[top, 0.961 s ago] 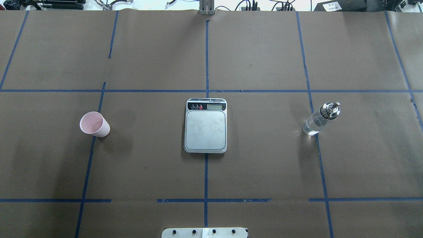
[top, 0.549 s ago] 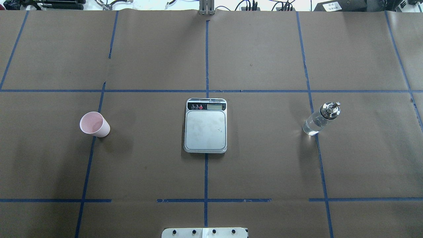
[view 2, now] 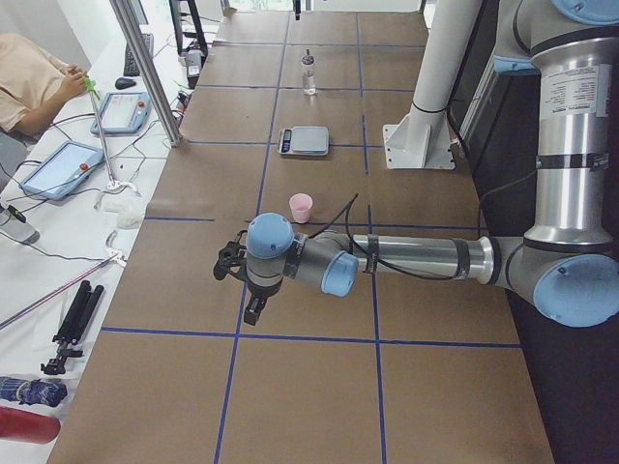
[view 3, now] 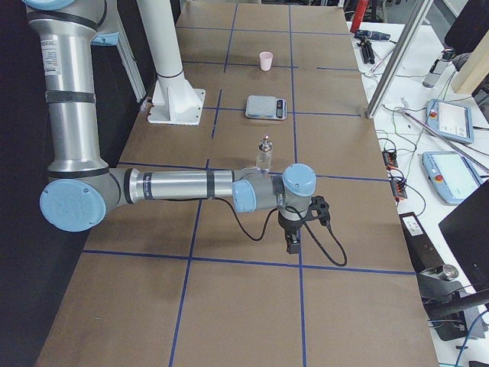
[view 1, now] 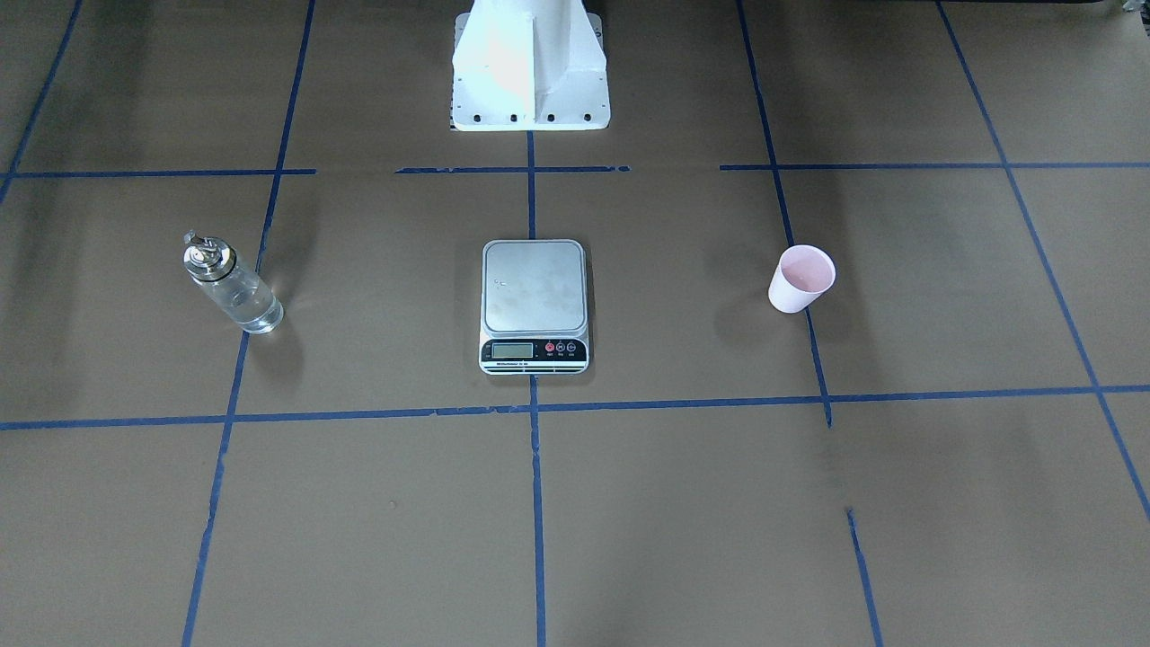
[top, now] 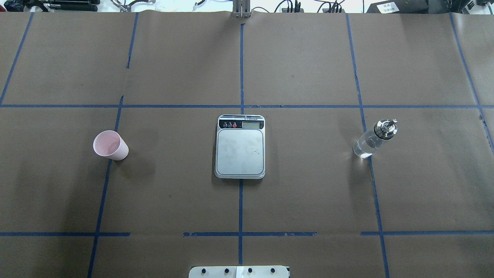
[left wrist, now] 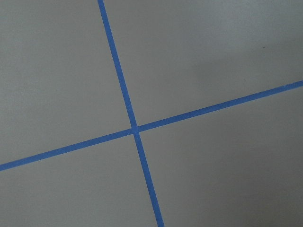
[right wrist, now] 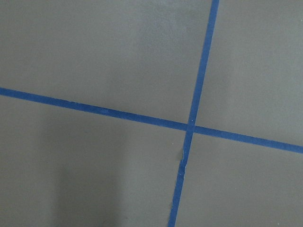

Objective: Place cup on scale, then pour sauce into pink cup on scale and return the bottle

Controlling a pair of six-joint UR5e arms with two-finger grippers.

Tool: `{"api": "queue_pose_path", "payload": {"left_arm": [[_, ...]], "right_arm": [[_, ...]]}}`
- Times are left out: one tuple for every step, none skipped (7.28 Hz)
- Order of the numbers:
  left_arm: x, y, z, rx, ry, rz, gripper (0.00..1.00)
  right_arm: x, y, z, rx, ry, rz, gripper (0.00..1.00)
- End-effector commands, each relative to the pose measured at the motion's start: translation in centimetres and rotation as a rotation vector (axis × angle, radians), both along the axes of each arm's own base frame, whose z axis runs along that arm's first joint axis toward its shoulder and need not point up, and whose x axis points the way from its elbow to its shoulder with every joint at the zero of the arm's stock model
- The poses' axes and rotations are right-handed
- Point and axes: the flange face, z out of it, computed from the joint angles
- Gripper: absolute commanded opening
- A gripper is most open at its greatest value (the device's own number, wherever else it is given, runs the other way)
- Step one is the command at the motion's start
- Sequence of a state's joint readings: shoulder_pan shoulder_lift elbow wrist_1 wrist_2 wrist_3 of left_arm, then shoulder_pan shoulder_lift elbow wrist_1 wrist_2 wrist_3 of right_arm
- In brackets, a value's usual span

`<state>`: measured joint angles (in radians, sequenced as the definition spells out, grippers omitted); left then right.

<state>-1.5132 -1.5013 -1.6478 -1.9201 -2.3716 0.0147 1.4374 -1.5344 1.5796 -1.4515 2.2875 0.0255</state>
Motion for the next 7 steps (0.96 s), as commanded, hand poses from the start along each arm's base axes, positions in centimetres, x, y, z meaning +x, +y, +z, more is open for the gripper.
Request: {"api": "queue_pose_path", "payload": {"left_arm": [[0.2,0.2,-0.3,0.107,0.007,0.004,1.0],[0.2,0.3,-0.5,0.118,0.003,0.003,1.0],[0.2,0.4,0.3,0.099,0.004,0.002,1.0],[0.2,0.3,0.6,0.086,0.005,-0.001,1.0],[0.5,-0.2,-1.2,0.033,0.042,-0.072,1.0],[4.0,-0.6,-2.9,0.009,0.074,-0.081,1.0],[8.1,-1.0,-4.2,-0.031,0.112,-0.072,1.0]], "right_arm": [[-0.1,0.2,0.1,-0.001,-0.017,-0.006,1.0],[-0.5,0.3,-0.4,-0.005,-0.073,-0.016,1.0],[-1.1,0.3,-0.4,-0.008,-0.082,-0.026,1.0],[-2.1,0.3,-0.5,-0.009,-0.081,-0.043,1.0],[-3.0,0.0,-1.1,0.015,-0.081,-0.061,1.0],[-4.2,-0.1,-1.4,0.045,-0.084,-0.074,1.0],[-5.4,-0.3,-2.3,0.025,-0.094,-0.053,1.0]]}}
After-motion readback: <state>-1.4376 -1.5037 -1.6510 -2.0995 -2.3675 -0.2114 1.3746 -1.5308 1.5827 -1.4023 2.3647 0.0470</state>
